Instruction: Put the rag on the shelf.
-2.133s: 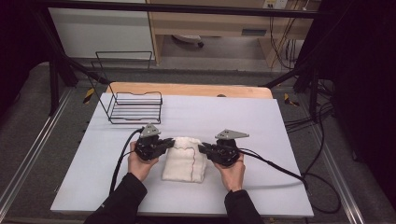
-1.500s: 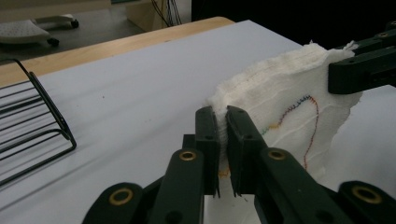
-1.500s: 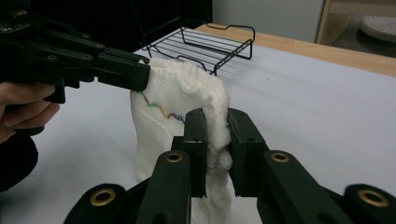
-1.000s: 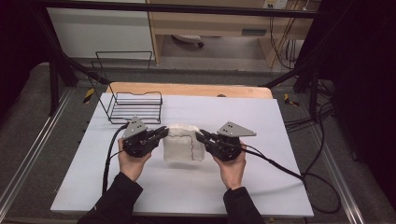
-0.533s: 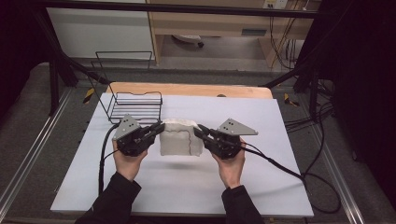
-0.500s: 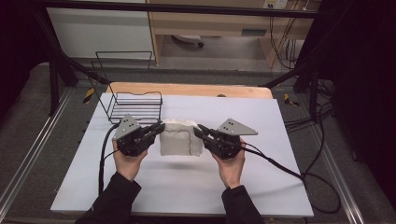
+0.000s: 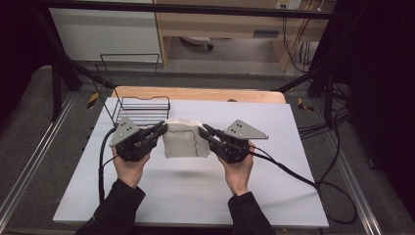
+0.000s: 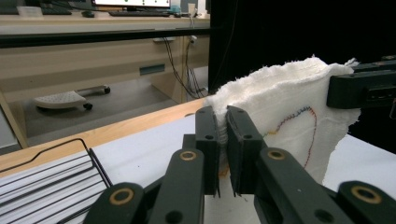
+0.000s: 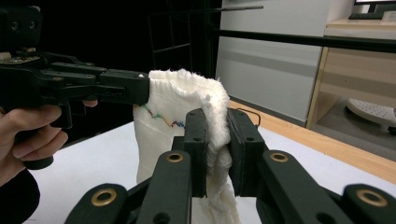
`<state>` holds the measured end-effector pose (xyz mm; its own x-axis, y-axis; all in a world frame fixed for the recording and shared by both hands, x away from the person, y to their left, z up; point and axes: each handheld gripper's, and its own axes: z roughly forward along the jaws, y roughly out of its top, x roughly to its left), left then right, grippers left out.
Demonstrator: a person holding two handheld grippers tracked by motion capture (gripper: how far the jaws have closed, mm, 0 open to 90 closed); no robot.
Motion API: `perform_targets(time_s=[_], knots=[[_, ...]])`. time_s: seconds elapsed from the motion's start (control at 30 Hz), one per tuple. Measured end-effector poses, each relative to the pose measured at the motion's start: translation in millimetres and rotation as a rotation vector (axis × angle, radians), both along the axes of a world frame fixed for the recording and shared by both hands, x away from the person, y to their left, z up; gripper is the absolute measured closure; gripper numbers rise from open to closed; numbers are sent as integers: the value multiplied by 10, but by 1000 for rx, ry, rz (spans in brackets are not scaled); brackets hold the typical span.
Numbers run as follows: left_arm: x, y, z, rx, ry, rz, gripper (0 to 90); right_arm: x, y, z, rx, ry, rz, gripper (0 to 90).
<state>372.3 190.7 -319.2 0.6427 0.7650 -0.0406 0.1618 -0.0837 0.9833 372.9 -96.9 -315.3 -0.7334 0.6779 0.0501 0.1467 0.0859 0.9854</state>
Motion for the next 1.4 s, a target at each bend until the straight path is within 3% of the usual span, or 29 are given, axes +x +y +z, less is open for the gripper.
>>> perform_targets(time_s=[0.73,1.4], knots=[[-55,262,252,-55,-92,58,837,19,290,259,41,-104,6,793],[5,512,481,-87,-130,116,837,113,586,455,59,-140,26,794]])
